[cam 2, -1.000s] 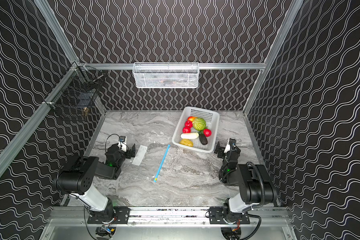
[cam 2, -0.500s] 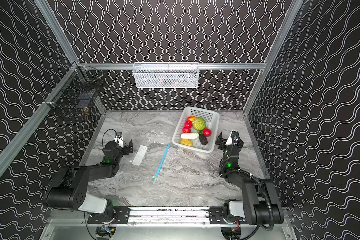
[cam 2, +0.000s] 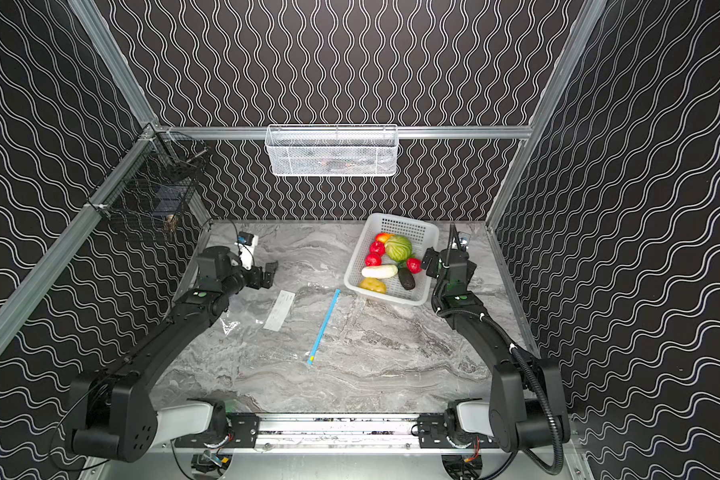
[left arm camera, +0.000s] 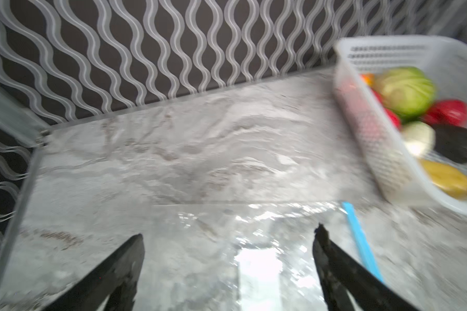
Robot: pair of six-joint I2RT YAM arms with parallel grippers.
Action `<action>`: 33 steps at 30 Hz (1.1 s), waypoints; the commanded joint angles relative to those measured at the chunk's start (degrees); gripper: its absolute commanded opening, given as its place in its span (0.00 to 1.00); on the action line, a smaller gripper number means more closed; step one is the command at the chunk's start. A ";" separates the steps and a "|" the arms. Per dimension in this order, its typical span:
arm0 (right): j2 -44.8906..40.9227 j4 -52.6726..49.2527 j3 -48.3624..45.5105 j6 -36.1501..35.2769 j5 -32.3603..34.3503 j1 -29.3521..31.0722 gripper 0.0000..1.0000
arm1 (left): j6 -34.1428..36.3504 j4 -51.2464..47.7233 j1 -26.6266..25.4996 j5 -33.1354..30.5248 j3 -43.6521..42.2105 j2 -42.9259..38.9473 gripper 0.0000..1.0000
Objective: Place the food in the zip-top bag and seal the zipper
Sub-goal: 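Reach the left gripper to the blue zipper while the right moves over the basket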
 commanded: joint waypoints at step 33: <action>8.00 -22.97 16.10 6.71 -1.32 3.01 0.99 | 0.82 -32.63 -25.20 -11.63 14.00 13.64 0.99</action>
